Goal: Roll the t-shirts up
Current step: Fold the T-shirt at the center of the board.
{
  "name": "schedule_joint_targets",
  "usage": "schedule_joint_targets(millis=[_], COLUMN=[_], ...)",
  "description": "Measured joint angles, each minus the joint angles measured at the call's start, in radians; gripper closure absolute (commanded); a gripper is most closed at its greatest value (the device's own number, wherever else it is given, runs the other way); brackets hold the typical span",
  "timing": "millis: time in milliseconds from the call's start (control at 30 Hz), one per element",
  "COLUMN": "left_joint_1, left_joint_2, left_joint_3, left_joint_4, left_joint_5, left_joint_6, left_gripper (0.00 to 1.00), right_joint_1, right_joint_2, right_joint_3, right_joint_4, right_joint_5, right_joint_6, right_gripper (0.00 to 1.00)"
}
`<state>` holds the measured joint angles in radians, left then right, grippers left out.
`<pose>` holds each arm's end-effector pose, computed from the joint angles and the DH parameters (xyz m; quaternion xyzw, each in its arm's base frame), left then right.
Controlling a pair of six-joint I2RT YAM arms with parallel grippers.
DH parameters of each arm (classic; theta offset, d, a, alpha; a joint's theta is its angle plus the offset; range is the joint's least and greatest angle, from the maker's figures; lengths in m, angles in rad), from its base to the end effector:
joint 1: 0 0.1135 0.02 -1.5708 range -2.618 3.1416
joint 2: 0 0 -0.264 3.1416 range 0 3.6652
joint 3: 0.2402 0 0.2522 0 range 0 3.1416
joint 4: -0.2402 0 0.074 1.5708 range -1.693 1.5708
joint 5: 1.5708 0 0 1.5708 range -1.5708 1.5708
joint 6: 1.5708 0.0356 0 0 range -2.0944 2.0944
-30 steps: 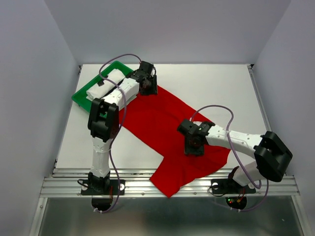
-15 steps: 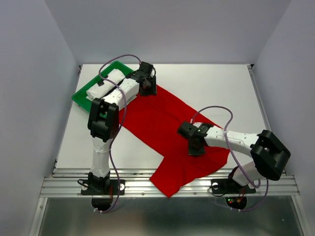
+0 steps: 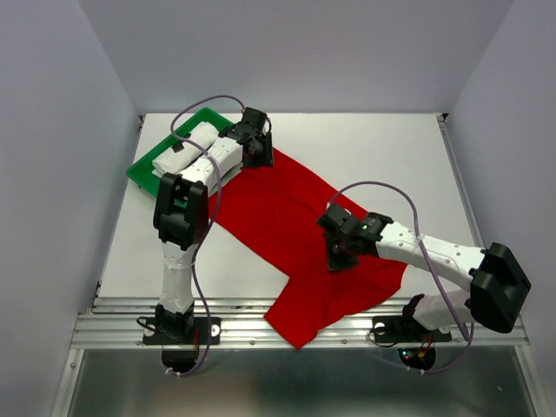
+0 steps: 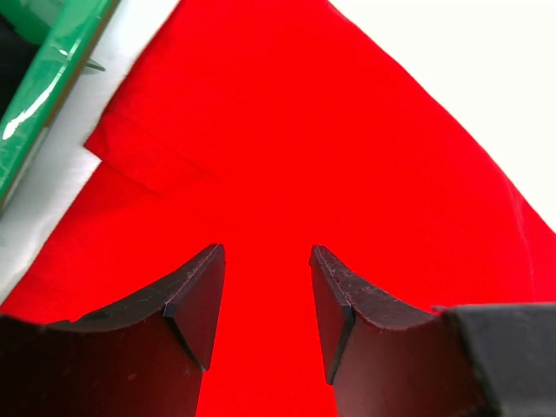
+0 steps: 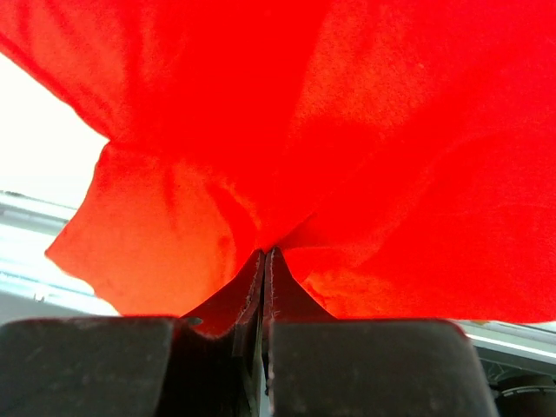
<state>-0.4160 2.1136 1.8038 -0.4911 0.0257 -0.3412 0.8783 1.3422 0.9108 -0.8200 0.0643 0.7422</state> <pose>0.4426 -0.1965 0.2433 0.0395 0.9259 -0.1499 0.3445 0.1564 0.1849 0.2187 -0.0620 0.9848 0.0933 0.1326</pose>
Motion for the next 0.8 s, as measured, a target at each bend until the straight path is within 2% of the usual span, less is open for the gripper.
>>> schedule_joint_targets(millis=[300, 333, 367, 433, 467, 800], left_joint_1=[0.006, 0.006, 0.006, 0.006, 0.006, 0.006], left_joint_2=[0.0, 0.0, 0.0, 0.0, 0.0, 0.0], left_joint_3=[0.005, 0.005, 0.006, 0.006, 0.006, 0.006], left_joint_4=[-0.007, -0.007, -0.007, -0.007, -0.007, -0.008], left_joint_5=[0.001, 0.002, 0.002, 0.004, 0.005, 0.014], left_joint_6=[0.003, 0.003, 0.004, 0.003, 0.003, 0.004], left_gripper=[0.45, 0.45, 0.45, 0.45, 0.45, 0.45], right_joint_1=[0.0, 0.0, 0.0, 0.0, 0.0, -0.005], right_joint_2=[-0.001, -0.002, -0.002, -0.002, -0.002, 0.001], right_joint_3=[0.0, 0.0, 0.0, 0.0, 0.0, 0.031], right_joint_4=[0.028, 0.029, 0.028, 0.026, 0.02, -0.037], right_joint_5=[-0.11, -0.111, -0.111, -0.105, -0.101, 0.036], right_joint_6=[-0.047, -0.047, -0.046, -0.039, -0.042, 0.021], right_gripper=[0.99, 0.9, 0.63, 0.51, 0.48, 0.54])
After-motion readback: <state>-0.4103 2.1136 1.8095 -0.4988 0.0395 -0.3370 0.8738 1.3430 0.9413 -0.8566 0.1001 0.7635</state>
